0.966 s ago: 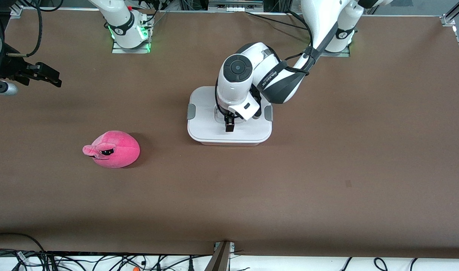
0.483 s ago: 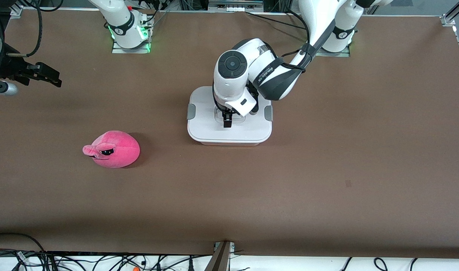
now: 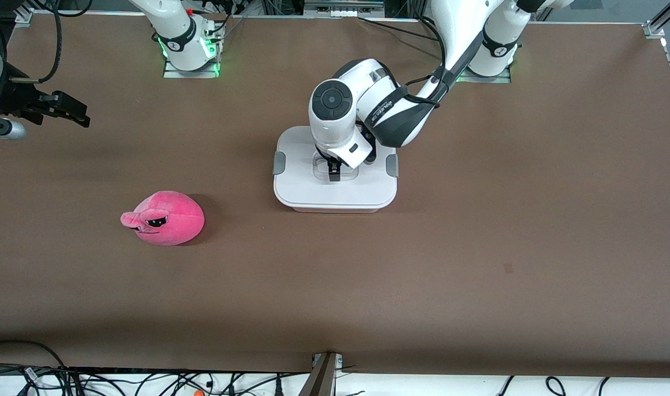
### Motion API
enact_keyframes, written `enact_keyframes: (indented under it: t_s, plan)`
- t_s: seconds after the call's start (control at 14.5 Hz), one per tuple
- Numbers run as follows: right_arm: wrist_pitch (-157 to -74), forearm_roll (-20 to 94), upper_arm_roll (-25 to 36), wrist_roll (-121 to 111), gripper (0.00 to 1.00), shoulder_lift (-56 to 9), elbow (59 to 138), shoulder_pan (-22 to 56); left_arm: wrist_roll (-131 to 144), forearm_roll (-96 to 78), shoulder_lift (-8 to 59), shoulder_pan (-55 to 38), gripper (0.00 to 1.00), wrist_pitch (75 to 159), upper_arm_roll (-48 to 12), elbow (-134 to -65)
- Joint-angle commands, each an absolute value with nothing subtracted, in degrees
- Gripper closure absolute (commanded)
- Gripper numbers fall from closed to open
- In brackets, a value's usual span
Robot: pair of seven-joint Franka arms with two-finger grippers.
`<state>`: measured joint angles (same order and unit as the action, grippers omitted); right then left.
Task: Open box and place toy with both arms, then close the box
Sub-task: 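Lower the left gripper and grasp the clear lid handle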
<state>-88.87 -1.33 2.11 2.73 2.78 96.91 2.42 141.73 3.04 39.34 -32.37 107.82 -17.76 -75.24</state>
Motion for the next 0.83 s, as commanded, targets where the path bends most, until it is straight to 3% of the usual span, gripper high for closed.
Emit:
enact_keyframes:
  t_s: [0.0,0.07,0.34,0.76]
  plan:
    - [-88.51,-1.32,2.2,2.64,0.0,3.43,97.38,2.2,143.0,2.11,39.11,-32.78,0.04,107.49,-17.58,-75.32]
    - [-88.51,-1.32,2.28,2.64,0.0,3.43,97.38,2.2,142.82,2.11,39.02,-32.7,0.22,107.58,-17.67,-75.32]
    - [-88.51,-1.32,2.29,2.64,0.0,3.43,97.38,2.2,142.47,2.11,39.02,-32.7,0.39,107.58,-17.67,-75.32]
    - [-88.51,-1.32,2.55,2.64,0.0,3.34,97.38,2.2,142.21,2.11,38.5,-31.99,0.43,107.23,-17.67,-75.32]
